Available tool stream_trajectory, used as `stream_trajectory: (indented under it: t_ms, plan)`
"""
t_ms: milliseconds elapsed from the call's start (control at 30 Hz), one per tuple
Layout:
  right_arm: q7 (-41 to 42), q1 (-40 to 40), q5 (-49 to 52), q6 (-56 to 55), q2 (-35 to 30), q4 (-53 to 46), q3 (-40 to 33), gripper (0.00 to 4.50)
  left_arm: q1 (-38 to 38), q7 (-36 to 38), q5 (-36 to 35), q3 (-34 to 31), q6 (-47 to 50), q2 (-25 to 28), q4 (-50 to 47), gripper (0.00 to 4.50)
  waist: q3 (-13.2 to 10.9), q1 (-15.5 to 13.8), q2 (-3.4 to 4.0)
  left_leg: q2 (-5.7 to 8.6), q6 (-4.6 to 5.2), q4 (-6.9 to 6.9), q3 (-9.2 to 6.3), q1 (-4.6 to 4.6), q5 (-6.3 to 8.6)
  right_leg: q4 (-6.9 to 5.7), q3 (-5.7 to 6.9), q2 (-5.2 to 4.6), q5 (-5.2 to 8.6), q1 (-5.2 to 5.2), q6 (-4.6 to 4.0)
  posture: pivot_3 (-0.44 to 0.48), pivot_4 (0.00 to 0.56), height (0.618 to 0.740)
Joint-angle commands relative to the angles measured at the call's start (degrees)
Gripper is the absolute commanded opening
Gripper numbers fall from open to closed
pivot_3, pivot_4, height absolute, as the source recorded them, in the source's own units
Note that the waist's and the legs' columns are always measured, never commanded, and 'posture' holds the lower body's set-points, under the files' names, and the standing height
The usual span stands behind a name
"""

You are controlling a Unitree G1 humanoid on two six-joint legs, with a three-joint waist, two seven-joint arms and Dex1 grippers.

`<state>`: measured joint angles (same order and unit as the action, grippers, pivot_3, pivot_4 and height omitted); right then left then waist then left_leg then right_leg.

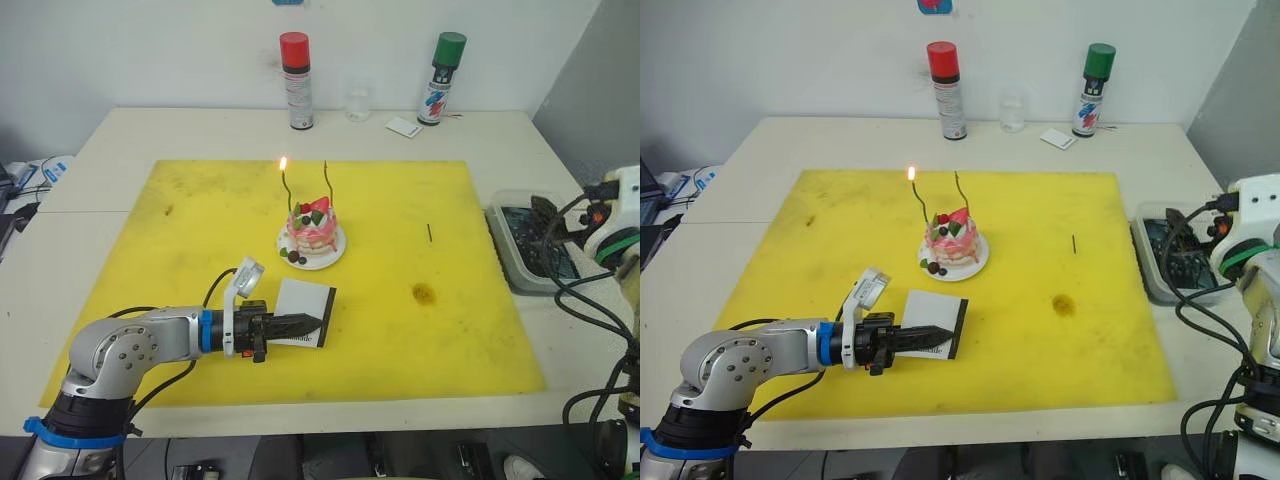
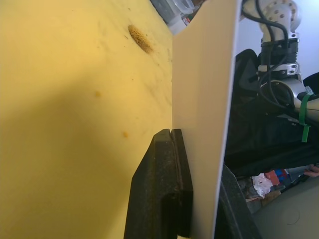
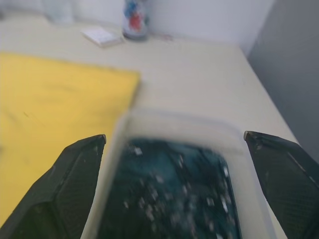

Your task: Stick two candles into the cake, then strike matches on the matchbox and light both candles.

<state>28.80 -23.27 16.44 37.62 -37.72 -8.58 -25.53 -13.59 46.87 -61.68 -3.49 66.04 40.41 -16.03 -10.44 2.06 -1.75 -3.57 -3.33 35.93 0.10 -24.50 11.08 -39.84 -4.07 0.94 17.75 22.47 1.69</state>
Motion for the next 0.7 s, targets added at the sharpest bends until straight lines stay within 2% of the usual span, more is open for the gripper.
stream_trajectory:
  t_ms: [33, 133, 233, 467, 700]
  plan:
    - [1.8, 1.2, 3.9, 0.0, 0.8, -10.0, 2.9, 4.46, 0.1, 0.6, 0.0, -1.0, -0.6, 0.1, -0.8, 0.0, 0.0, 0.0, 0.0, 0.0, 0.0, 0.0, -0.02, 0.0, 0.0, 0.0, 0.02, 0.0, 0.0, -0.01, 0.0, 0.0, 0.15, 0.74]
    - [-1.7, 2.7, 2.9, -0.3, 5.7, -14.4, 9.1, 4.46, 0.0, 0.5, 0.1, -0.9, -0.6, 0.0, -0.8, 0.0, 0.0, 0.0, -0.02, -0.02, 0.0, 0.02, -0.07, 0.01, 0.0, 0.0, 0.04, 0.0, 0.0, -0.05, 0.0, 0.0, 0.15, 0.74]
    - [-6.0, 4.0, -1.4, -3.2, 10.7, -13.9, 15.4, 4.46, -0.1, 0.5, 0.2, -1.0, -0.6, 0.0, -0.7, 0.0, 0.0, 0.0, -0.01, 0.0, -0.01, 0.04, -0.04, 0.03, 0.0, -0.01, 0.0, 0.0, -0.01, -0.06, 0.02, 0.0, 0.15, 0.74]
    - [-14.5, 1.5, -10.6, -15.3, 19.3, 1.2, 22.2, 4.46, 0.7, -0.3, -0.3, -2.1, -0.1, 0.5, -1.6, 0.0, 0.0, -0.1, 0.0, 0.03, -0.01, 0.05, 0.0, 0.02, 0.0, 0.02, 0.0, -0.04, -0.03, -0.05, 0.05, 0.0, 0.15, 0.74]
    - [-21.2, -2.9, -14.5, -19.9, 23.9, 15.3, 22.6, 4.46, 1.0, -0.8, -0.5, -3.0, 0.2, 0.8, -2.0, 0.0, 0.0, -0.1, 0.0, 0.01, -0.01, 0.03, 0.0, 0.03, 0.0, -0.02, 0.0, -0.02, -0.07, -0.04, -0.04, 0.0, 0.15, 0.74]
